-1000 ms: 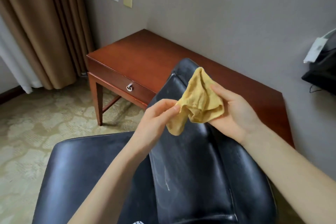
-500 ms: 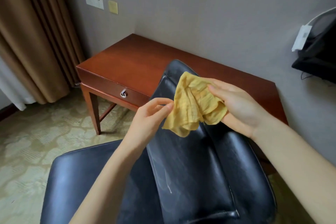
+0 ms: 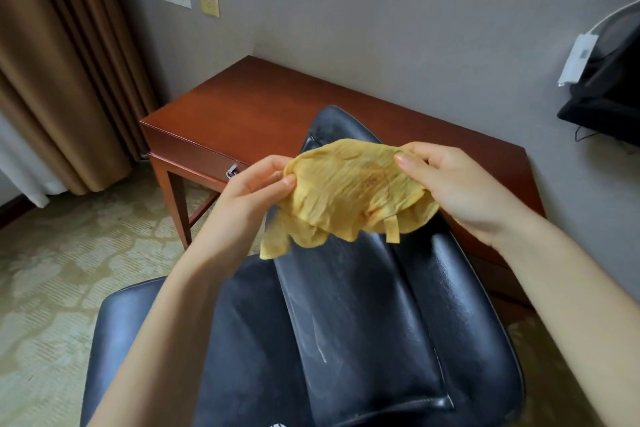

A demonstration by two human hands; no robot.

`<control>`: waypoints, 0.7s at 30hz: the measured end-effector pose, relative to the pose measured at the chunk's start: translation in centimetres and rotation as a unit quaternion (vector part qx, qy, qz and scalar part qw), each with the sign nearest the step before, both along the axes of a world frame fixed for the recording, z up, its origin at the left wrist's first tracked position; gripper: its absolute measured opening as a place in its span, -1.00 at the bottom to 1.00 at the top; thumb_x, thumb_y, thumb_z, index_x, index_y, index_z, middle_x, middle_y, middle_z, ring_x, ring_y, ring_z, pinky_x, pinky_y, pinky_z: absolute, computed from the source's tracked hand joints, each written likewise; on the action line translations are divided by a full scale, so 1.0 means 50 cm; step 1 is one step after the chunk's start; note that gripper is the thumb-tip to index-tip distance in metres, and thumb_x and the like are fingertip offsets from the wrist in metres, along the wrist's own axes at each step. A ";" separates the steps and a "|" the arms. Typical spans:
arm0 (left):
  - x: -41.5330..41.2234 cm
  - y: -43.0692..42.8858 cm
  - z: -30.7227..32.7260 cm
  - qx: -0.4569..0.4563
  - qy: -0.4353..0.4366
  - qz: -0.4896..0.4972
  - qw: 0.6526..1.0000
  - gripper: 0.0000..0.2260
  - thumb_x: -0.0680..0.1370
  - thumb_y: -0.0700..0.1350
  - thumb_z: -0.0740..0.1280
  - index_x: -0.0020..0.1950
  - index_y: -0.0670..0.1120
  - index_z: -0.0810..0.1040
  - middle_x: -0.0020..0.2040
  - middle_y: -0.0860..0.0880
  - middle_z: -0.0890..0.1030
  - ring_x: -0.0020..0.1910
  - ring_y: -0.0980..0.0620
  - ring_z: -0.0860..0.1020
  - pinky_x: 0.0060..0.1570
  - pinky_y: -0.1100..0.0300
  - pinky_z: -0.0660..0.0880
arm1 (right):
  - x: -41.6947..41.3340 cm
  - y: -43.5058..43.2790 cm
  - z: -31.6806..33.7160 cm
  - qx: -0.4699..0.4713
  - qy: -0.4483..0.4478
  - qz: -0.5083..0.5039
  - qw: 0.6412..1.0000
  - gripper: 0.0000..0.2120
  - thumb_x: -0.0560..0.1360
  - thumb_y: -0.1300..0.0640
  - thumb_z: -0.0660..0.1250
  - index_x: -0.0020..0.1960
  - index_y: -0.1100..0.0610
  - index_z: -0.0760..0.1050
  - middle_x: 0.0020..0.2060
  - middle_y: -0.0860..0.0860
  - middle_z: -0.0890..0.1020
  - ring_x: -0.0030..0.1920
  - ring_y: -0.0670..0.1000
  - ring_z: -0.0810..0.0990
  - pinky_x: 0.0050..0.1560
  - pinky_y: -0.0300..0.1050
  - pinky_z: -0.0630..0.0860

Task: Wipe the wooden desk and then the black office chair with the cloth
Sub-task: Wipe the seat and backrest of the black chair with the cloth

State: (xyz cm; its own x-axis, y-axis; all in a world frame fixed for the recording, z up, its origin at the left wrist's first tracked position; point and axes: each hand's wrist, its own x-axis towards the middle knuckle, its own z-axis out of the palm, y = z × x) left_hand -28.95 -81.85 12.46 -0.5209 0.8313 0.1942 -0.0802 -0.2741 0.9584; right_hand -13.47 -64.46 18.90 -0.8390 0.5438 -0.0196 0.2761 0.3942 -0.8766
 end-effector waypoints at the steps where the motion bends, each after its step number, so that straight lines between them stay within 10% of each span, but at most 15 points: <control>1: -0.001 0.000 0.003 0.001 0.003 -0.001 1.000 -0.86 0.51 -0.16 0.24 -0.02 -0.14 0.57 -0.21 0.04 0.62 -0.21 0.15 0.55 -0.18 0.37 0.45 | 0.000 0.001 -0.002 0.050 -0.012 -0.003 0.999 -0.82 0.59 0.15 0.21 -0.03 0.12 0.60 -0.14 0.03 0.69 -0.12 -0.08 0.63 -0.01 -0.17 0.53; 9: 0.011 0.012 0.050 -0.106 0.172 -0.007 0.979 -0.86 0.59 -0.26 0.23 -0.08 -0.13 0.57 -0.29 0.02 0.54 -0.30 0.17 0.48 -0.24 0.37 0.40 | -0.032 -0.015 -0.016 0.227 -0.087 0.123 0.962 -0.43 0.46 0.11 0.40 0.38 -0.21 0.29 0.30 -0.19 0.43 0.21 -0.20 0.44 0.23 -0.32 0.33; 17: -0.006 -0.014 0.044 -0.035 0.127 -0.006 0.991 -0.83 0.54 -0.15 0.22 -0.04 -0.07 0.60 -0.16 -0.03 0.60 -0.15 0.12 0.52 -0.12 0.33 0.44 | -0.066 -0.047 -0.050 0.015 -0.009 0.131 0.991 -0.88 0.58 0.17 0.25 0.01 0.04 0.56 -0.10 -0.06 0.66 -0.04 -0.14 0.61 0.10 -0.23 0.49; 21: 0.011 0.005 0.002 -0.028 0.066 0.149 0.986 -0.82 0.57 -0.21 0.28 0.04 0.03 0.61 -0.14 0.07 0.61 -0.13 0.20 0.55 -0.12 0.35 0.48 | -0.071 -0.052 -0.046 -0.176 0.083 0.084 0.977 -0.84 0.60 0.12 0.18 0.04 0.08 0.54 -0.04 0.05 0.60 0.01 0.00 0.57 0.20 0.07 0.46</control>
State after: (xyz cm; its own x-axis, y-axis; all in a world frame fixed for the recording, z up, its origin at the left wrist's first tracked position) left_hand -28.42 -81.60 12.56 -0.7161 0.6570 0.2358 0.1230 -0.2138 0.9691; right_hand -17.01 -67.06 16.61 -0.9233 0.3823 -0.0369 0.0763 0.0885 -0.9931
